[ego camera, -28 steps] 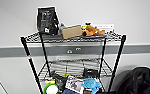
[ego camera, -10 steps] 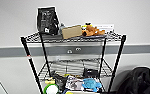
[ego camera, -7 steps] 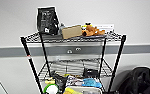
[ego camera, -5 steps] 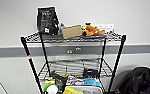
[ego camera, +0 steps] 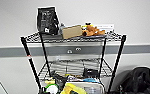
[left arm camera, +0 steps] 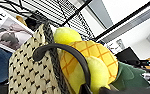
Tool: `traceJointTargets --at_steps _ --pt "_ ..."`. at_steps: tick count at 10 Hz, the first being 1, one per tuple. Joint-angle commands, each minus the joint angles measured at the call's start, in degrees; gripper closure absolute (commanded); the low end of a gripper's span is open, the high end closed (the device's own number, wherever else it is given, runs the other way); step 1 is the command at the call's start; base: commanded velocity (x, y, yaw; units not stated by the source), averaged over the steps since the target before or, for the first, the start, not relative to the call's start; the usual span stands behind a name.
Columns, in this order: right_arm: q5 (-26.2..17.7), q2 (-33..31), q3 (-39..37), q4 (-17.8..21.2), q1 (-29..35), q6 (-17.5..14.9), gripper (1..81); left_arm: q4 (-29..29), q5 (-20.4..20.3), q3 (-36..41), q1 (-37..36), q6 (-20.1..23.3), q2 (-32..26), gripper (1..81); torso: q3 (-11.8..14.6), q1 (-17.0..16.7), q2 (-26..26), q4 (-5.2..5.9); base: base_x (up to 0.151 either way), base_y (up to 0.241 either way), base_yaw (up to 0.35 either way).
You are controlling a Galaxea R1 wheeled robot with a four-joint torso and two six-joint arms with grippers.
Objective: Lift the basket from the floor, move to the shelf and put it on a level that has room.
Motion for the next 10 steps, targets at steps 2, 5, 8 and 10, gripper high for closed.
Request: traceJointTargets --at_steps 2,5,8,10 --pt "-0.1 -3.1 8.4 4.5 11.9 -0.5 81.1 -1.2 -1.3 7.7 -10.9 -0.4 -2.4 81.1 0.0 0.0 0.0 0.00 0.000 0.000 0.000" --pt "-1.3 -3.6 9.8 6.3 14.6 -0.4 81.1 -1.4 -1.3 10.7 -14.0 -2.7 -5.3 81.1 0.0 0.0 0.0 0.00 0.000 0.000 0.000" --pt "-1.6 -2.7 10.1 8.9 17.8 -0.4 81.1 -1.4 -1.2 12.6 -17.0 -4.6 -9.1 81.1 0.0 0.0 0.0 0.00 0.000 0.000 0.000" --pt "-3.7 -0.4 9.2 10.9 21.1 -0.3 81.1 -1.4 -1.0 12.3 -18.8 -6.0 -10.3 81.1 0.0 0.0 0.0 0.00 0.000 0.000 0.000"
